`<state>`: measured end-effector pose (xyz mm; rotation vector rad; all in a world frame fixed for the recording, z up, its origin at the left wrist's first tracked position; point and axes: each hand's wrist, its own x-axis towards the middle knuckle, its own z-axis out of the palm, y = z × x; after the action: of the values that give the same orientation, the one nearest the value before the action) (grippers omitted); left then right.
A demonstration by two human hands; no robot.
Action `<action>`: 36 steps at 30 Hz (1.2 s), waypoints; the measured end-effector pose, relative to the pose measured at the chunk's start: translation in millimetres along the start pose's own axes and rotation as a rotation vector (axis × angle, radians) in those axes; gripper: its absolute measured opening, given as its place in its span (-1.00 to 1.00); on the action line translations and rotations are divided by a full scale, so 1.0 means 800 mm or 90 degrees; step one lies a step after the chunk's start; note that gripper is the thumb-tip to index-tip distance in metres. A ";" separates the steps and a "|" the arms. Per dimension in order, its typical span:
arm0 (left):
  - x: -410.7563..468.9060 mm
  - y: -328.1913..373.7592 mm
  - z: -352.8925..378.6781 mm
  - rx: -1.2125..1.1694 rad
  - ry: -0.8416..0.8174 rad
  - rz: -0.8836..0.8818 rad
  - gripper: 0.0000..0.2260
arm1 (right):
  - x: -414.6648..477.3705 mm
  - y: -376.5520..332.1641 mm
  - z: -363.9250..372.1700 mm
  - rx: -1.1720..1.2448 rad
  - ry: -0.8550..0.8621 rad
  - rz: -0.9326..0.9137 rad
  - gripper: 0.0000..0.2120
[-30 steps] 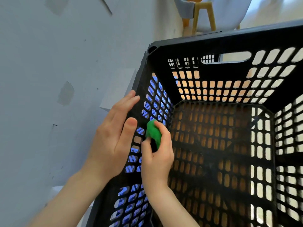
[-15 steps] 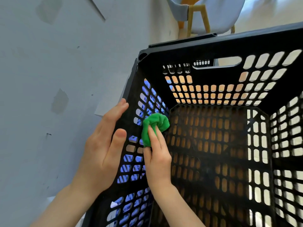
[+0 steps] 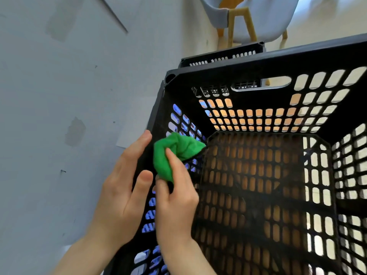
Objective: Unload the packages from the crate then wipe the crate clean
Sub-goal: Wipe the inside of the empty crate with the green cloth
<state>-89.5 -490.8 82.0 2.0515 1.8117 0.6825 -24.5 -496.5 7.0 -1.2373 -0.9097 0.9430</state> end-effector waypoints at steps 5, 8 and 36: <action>-0.001 0.001 -0.001 -0.026 -0.006 -0.011 -0.50 | 0.007 0.017 0.006 -0.059 -0.050 -0.133 -0.52; -0.001 0.003 -0.001 -0.023 -0.004 -0.009 -0.52 | 0.015 0.067 -0.003 -0.131 -0.109 -0.022 -0.42; 0.006 0.000 0.000 0.130 -0.063 -0.034 -0.38 | 0.051 0.054 0.003 -0.098 -0.075 -0.124 -0.47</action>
<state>-89.0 -486.1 82.9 2.1121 1.9413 0.3872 -16.4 -453.6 -33.6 -1.2064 -1.1934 0.8080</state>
